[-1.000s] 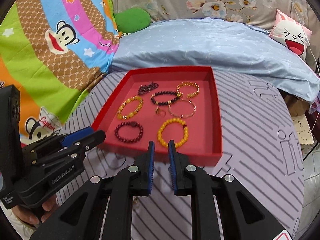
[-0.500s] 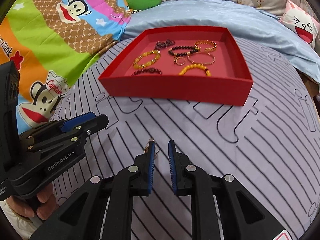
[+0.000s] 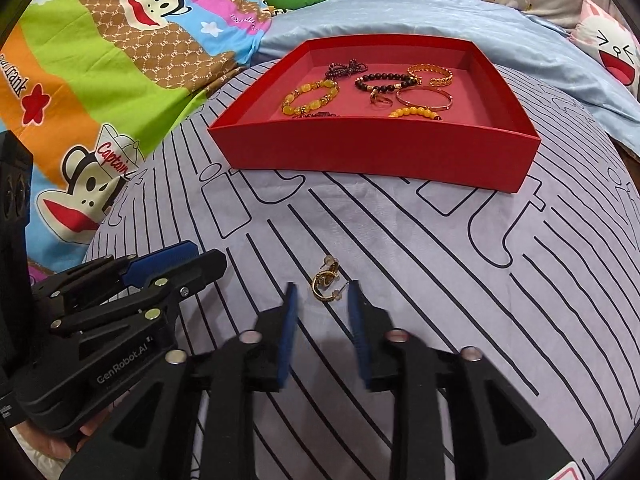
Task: Organize jewelry
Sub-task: 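Move both open tools back to the remaining gold earrings on the sheet, then grasp a gold hoop earring with the left tool while the right tool grasps another earring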
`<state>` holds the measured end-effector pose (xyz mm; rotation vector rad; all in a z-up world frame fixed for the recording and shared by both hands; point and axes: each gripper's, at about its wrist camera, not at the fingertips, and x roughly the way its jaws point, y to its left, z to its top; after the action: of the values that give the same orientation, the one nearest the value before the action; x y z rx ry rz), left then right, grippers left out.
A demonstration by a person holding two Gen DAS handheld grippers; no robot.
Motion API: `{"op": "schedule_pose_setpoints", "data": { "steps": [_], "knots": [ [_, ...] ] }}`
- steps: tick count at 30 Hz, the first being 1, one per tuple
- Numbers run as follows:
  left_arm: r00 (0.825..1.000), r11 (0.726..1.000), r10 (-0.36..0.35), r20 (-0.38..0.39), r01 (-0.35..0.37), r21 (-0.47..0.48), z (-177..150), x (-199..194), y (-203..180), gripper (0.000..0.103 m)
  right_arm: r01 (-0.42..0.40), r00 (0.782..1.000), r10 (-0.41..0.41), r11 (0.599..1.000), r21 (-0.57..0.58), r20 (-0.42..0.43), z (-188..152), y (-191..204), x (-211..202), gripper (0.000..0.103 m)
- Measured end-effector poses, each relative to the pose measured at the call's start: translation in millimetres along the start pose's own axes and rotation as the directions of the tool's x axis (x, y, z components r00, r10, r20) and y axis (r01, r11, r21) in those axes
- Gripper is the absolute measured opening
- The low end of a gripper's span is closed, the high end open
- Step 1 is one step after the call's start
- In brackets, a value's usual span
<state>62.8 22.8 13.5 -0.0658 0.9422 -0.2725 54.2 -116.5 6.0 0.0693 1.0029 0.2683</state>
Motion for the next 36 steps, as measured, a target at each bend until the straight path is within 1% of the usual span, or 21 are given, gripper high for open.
{"op": "schedule_pose_setpoints", "data": {
  "steps": [6, 8, 9, 10, 14, 15, 16, 17, 20, 23, 24, 25, 26, 27, 28, 29, 36],
  "knots": [
    [1.000, 1.000, 0.000, -0.007, 0.000, -0.002, 0, 1, 0, 0.027, 0.023, 1.000, -0.023, 1.000, -0.015, -0.003, 0, 2, 7, 0.028],
    [1.000, 1.000, -0.001, -0.009, 0.001, -0.003, 0, 2, 1, 0.027, 0.041, 0.999, -0.041, 0.999, -0.034, 0.002, 0, 5, 8, 0.023],
    [1.000, 1.000, 0.000, -0.009, 0.000, -0.003, 0, 2, 1, 0.027, 0.054, 0.999, -0.053, 0.997, -0.047, 0.005, -1, 7, 9, 0.018],
    [1.000, 1.000, 0.000, -0.010, 0.000, -0.004, 0, 2, 1, 0.027, 0.057, 0.998, -0.057, 0.997, -0.054, 0.006, -1, 7, 9, 0.016],
    [1.000, 1.000, -0.002, -0.011, 0.002, -0.005, 0, 3, 1, 0.027, 0.046, 0.999, -0.046, 0.998, -0.047, 0.010, -2, 5, 7, 0.014],
    [1.000, 1.000, -0.002, -0.012, 0.002, -0.003, 0, 3, 0, 0.028, 0.040, 0.999, -0.039, 0.998, -0.044, 0.013, -2, 4, 5, 0.011],
    [1.000, 1.000, -0.004, -0.012, 0.004, -0.002, 0, 3, 0, 0.028, 0.032, 0.999, -0.031, 0.999, -0.042, 0.016, -1, 3, 3, 0.003],
    [1.000, 1.000, -0.006, -0.012, 0.006, 0.000, 0, 3, -1, 0.028, 0.027, 0.999, -0.026, 0.999, -0.041, 0.019, -1, 3, 1, 0.002],
    [1.000, 1.000, -0.011, -0.014, 0.011, 0.005, 1, 4, -4, 0.028, 0.021, 1.000, -0.021, 0.999, -0.040, 0.022, 0, 1, -3, 0.002],
    [1.000, 1.000, -0.014, -0.015, 0.014, 0.008, 1, 4, -6, 0.028, 0.007, 1.000, -0.006, 1.000, -0.030, 0.014, -1, 0, -2, 0.002],
    [1.000, 1.000, -0.014, -0.014, 0.015, 0.009, 1, 4, -6, 0.028, 0.007, 1.000, -0.006, 1.000, -0.025, 0.020, -1, 0, -3, 0.007],
    [1.000, 1.000, -0.015, -0.014, 0.015, 0.008, 1, 3, -6, 0.028, 0.005, 1.000, -0.004, 1.000, -0.023, 0.021, -1, 0, -3, 0.014],
    [1.000, 1.000, -0.016, -0.014, 0.016, 0.007, 2, 3, -6, 0.029, 0.004, 1.000, -0.004, 1.000, -0.023, 0.023, -1, 1, -3, 0.017],
    [1.000, 1.000, -0.016, -0.013, 0.016, 0.005, 2, 3, -5, 0.031, 0.012, 1.000, -0.011, 1.000, -0.026, 0.029, -1, 2, -4, 0.025],
    [1.000, 1.000, -0.014, -0.011, 0.014, 0.004, 2, 2, -5, 0.032, 0.016, 0.999, -0.015, 0.999, -0.028, 0.034, -1, 2, -4, 0.028],
    [1.000, 1.000, -0.013, -0.008, 0.013, 0.003, 2, 2, -4, 0.034, 0.016, 0.999, -0.015, 0.999, -0.028, 0.035, 0, 1, -4, 0.028],
    [1.000, 1.000, -0.009, -0.011, 0.009, -0.008, 3, 2, 0, 0.034, 0.006, 1.000, -0.006, 1.000, -0.025, 0.023, 4, -5, 2, 0.028]
  ]
}}
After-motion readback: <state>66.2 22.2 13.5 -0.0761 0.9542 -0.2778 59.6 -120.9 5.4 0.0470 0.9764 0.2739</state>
